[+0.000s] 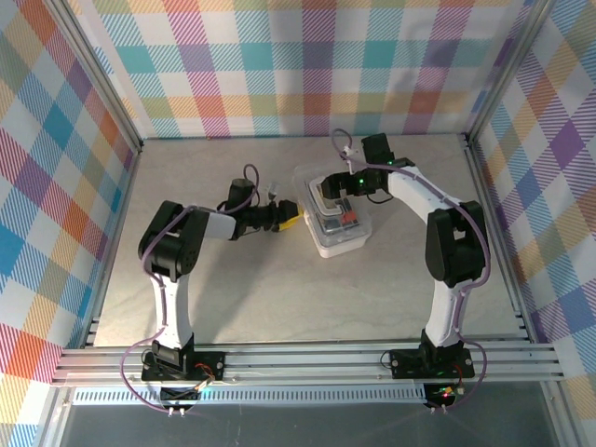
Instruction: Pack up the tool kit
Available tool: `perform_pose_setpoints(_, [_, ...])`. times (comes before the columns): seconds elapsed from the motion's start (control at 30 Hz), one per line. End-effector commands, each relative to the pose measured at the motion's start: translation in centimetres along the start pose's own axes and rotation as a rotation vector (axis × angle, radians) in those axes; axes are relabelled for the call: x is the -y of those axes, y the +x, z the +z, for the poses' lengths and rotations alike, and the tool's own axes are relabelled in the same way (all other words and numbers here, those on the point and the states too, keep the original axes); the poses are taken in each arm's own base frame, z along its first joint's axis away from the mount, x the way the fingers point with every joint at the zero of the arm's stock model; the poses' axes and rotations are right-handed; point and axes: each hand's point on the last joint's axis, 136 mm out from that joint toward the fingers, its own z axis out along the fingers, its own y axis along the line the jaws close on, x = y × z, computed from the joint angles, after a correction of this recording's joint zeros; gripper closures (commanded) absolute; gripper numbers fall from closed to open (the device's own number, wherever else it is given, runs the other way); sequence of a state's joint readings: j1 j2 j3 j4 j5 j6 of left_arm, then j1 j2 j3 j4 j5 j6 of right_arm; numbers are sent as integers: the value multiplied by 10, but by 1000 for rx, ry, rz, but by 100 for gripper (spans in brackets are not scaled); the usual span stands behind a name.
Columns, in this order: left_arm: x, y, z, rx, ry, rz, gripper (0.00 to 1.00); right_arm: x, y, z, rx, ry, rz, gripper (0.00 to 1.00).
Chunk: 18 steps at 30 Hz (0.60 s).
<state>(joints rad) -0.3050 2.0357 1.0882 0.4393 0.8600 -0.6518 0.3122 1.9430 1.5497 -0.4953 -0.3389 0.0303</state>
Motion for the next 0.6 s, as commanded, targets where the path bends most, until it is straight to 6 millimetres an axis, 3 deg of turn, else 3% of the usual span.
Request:
perform_pose_setpoints(0.0, [44,-67,-56,178,-195,275,8,-35,-24,-60,42,-79,-21,1])
perform_pose_setpoints(0.03, [49,-75,-73,206,-251,312,0,-27,-43,-81,118,-38,-26,1])
perform_pose_setpoints(0.1, [63,-90,-108,284,-342,383,0,-5,-68,-120,263,51,-12,1])
perform_pose_setpoints(0.2, [70,-103,-162,425,-515,473,0,37,-78,-174,457,225,30,1])
perform_pose_setpoints(0.27, [61,-102,-196,510,-655,513,0,67,-62,-200,562,356,67,1])
perform_pose_setpoints(0.33, [42,-98,-223,582,-805,524,0,92,-36,-207,617,450,90,1])
perform_pose_setpoints(0.47, [-10,-81,-258,670,-1025,503,0,113,29,-197,734,599,-7,1])
perform_pose_setpoints(0.57, [-35,-68,-270,720,-1094,484,1,133,68,-182,672,679,22,1])
